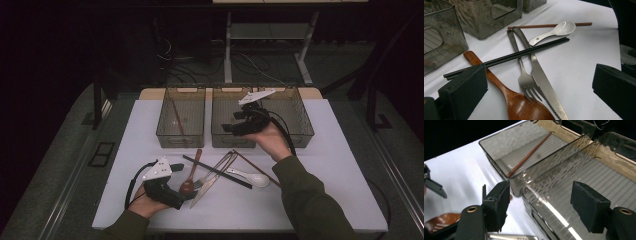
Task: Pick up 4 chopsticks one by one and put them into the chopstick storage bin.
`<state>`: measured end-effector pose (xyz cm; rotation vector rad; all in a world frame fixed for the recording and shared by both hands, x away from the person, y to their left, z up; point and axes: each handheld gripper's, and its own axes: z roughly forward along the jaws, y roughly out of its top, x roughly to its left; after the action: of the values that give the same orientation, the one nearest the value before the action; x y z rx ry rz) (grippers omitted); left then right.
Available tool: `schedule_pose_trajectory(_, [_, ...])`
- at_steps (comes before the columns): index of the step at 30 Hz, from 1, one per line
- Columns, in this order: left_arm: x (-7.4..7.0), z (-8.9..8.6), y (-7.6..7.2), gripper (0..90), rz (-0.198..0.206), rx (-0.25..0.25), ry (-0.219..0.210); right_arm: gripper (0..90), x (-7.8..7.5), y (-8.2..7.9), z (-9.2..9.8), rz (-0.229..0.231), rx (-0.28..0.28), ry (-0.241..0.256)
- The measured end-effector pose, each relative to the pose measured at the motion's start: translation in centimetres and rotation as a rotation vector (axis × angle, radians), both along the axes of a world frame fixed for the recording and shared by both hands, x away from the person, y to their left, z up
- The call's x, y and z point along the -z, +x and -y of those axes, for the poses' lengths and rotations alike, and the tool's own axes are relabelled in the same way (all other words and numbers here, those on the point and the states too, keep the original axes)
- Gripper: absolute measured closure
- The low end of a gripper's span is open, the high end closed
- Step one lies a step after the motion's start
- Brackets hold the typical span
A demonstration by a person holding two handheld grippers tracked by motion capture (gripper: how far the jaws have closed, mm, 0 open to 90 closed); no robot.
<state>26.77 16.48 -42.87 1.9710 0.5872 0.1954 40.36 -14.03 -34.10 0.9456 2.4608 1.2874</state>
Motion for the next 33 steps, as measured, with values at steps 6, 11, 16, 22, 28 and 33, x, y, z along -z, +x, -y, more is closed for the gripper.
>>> schedule_pose_trajectory(6, [0.0,0.0,0.0,0.0,0.004,0.005,0.007,30.8,0.1,-1.4,1.8,0.029,0.002,0.003])
schedule_pose_trajectory(11, [-0.1,-0.1,0.0,0.0,0.004,0.009,0.013,32.0,0.5,-2.3,3.4,0.032,0.009,0.021])
schedule_pose_trajectory(16, [-0.1,-0.1,0.0,0.0,0.006,0.008,0.016,31.9,1.1,-3.3,5.2,0.026,0.010,0.030])
schedule_pose_trajectory(22, [0.0,0.0,-0.1,0.0,0.005,0.006,0.028,30.4,2.5,-4.8,7.9,0.008,0.015,0.031])
schedule_pose_trajectory(28, [0.0,0.0,0.0,0.0,0.009,-0.005,0.041,30.4,3.9,-6.7,10.1,0.009,0.012,0.050])
schedule_pose_trajectory(33, [0.0,-0.1,-0.1,0.0,0.014,-0.013,0.051,31.2,4.5,-8.4,11.8,0.017,0.024,0.030])
